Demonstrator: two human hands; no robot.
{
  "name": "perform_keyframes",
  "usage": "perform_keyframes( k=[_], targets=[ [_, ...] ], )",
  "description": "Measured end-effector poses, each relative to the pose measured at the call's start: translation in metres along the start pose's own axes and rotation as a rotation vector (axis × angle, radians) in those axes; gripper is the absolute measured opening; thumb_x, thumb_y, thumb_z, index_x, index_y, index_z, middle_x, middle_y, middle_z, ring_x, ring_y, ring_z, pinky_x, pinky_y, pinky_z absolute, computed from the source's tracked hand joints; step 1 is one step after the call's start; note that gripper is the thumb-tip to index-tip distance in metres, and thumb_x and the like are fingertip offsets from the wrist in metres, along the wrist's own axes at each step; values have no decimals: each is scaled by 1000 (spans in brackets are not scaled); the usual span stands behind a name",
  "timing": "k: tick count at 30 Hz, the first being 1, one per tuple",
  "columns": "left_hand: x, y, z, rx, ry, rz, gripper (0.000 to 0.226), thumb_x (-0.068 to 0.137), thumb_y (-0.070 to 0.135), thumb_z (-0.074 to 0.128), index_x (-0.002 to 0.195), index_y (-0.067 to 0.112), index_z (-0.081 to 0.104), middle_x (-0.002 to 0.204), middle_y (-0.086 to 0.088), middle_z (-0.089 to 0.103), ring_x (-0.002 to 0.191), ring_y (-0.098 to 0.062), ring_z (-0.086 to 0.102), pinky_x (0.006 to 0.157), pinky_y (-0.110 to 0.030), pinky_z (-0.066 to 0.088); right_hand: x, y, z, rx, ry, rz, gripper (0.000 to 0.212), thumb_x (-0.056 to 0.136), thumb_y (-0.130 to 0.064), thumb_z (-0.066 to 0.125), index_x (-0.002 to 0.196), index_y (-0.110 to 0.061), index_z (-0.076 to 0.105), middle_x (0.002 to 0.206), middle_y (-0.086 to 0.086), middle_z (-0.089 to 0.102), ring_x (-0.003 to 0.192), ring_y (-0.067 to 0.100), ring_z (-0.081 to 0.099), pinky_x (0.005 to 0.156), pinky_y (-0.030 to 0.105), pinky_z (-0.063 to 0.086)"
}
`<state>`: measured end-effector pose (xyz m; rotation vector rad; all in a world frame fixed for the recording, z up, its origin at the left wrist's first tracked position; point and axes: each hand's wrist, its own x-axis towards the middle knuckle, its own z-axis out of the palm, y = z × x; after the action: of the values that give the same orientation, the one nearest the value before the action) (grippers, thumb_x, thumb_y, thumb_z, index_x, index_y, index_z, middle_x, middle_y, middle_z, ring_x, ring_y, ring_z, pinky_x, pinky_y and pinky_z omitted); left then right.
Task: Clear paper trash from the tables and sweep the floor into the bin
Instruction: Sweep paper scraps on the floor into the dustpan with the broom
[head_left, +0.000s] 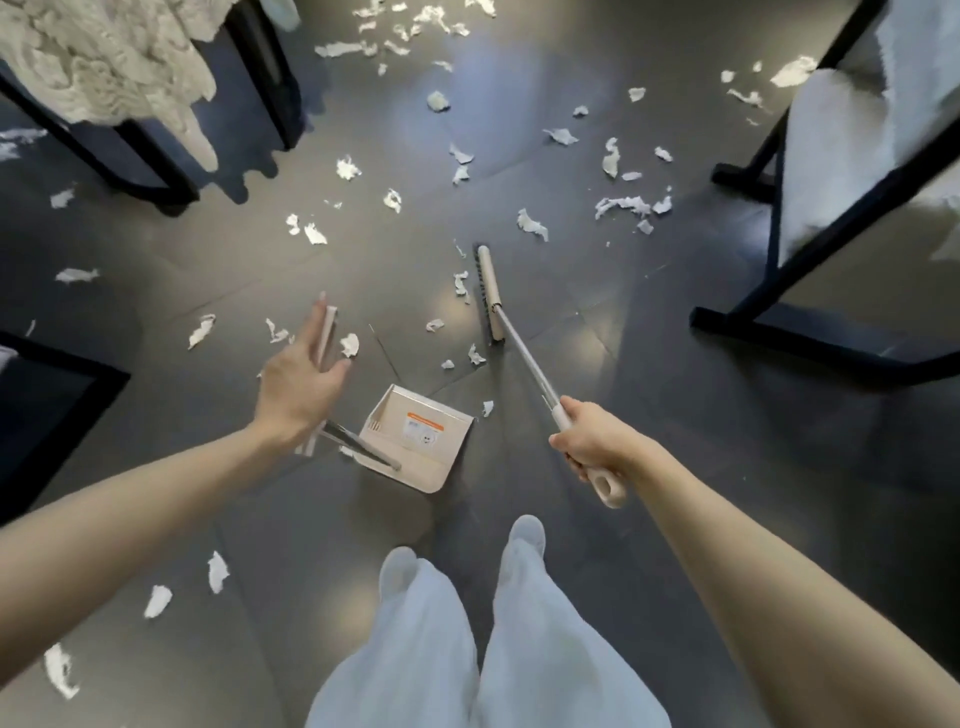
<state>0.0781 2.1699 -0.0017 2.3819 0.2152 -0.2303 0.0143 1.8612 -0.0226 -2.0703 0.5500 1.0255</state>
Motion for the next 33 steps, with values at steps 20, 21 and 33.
perform_keyframes(
  k=[20,21,33],
  targets=[
    [-4,-36,-11,-65,43,35,67,90,15,58,141,51,32,126,8,60,104,-13,61,95,-18,41,-53,21,-9,93,-260,188,77,84,3,54,143,-43,35,45,-1,45,34,11,37,36,18,33],
    [-7,-36,-9,-68,28,52,67,90,15,57,141,50,33,126,3,61,104,-19,62,95,-18,41,-61,21,-9,88,-239,187,78,83,4,54,143,-44,35,46,0,45,35,12,37,36,18,34],
    [-20,-34,2,-16,-97,194,62,92,14,55,141,46,34,117,-1,64,94,-19,60,82,-15,36,-77,40,35,-123,49,196,81,80,-6,47,150,-37,23,59,5,62,39,17,54,50,24,49]
  ],
)
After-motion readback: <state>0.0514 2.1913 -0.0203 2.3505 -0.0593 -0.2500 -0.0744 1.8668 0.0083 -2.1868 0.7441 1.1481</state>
